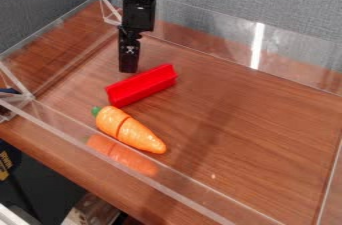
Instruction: Put the red object on the blue plate
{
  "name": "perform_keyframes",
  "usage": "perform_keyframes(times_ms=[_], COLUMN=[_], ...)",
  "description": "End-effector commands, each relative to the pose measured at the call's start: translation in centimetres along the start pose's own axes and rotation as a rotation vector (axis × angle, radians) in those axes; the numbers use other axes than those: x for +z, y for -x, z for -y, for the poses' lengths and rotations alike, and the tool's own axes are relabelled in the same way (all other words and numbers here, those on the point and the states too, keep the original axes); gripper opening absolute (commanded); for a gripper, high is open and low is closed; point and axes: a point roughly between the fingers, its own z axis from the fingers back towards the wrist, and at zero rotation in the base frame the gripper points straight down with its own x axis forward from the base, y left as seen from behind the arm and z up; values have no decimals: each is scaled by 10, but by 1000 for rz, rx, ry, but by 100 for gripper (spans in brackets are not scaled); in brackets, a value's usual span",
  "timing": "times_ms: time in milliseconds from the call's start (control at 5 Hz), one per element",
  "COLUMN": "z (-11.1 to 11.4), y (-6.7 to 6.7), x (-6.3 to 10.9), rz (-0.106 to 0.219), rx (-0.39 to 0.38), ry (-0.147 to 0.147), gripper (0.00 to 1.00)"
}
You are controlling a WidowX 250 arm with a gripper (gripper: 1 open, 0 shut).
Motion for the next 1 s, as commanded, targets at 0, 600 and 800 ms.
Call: perform_keyframes(times_ms=[0,600,800], z=[1,12,14], y=[10,-2,-5], x=[9,7,7], rz=[11,14,19], rx=[-17,-101,-120], ry=[-11,26,39], gripper=[100,100,100])
